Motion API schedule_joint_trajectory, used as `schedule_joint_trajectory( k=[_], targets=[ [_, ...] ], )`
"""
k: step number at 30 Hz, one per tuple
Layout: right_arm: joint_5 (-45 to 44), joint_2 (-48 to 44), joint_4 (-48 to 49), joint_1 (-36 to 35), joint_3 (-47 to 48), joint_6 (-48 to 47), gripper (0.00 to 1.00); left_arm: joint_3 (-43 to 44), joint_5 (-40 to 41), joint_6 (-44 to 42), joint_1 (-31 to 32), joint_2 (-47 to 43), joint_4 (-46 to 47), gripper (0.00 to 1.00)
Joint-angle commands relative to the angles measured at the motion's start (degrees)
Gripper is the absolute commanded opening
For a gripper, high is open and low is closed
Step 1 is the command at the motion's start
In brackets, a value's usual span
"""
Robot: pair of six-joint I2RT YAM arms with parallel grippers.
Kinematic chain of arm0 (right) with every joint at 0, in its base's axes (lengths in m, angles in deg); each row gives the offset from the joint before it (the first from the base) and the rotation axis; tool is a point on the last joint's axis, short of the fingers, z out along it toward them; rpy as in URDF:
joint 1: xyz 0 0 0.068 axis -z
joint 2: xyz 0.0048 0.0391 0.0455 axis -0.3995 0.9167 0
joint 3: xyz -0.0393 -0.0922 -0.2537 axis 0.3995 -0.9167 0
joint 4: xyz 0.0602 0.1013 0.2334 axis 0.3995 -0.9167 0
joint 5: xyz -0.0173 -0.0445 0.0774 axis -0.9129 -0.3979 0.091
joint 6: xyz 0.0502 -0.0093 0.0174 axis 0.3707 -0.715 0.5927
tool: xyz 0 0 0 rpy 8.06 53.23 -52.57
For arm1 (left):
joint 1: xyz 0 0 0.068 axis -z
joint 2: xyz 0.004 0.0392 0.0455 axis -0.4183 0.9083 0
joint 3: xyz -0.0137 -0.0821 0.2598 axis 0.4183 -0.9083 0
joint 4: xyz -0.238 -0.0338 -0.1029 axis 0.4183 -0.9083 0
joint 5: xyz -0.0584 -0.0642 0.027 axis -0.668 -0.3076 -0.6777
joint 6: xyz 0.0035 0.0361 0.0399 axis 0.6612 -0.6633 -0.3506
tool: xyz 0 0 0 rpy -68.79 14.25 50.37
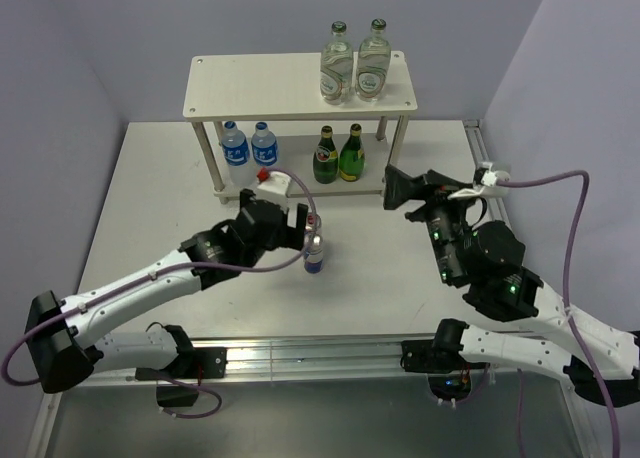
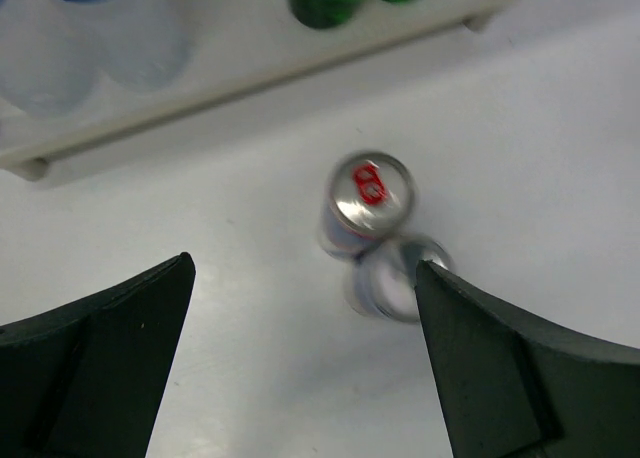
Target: Place and organize the beverage onto the shelf
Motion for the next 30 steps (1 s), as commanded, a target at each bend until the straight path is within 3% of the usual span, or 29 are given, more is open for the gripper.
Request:
schedule_joint_trajectory(
  k=[1,6,13,30],
  targets=[
    [-5.25,-3.46,-12.03,-1.26,-5.00,9.71,1.00,-1.72,4.49,8.57,6.35,0.34,2.16,0.99],
    [-7.18,-9.71,-18.45,-1.35,-6.33,10.87,1.00,-6.57,8.00,16.59,12.34,3.41,5.42,0.99],
    [-7.45,-11.30,-17.93,-1.35,-7.56,8.84,1.00,-7.71,13.10,22.31,19.46,10.70,8.93,0.99],
    [-8.06,-14.11,-22.32,-1.43,-7.74,9.02,1.00,-6.04,28.48,21.96,17.45,30.66,27.30,0.99]
  ],
)
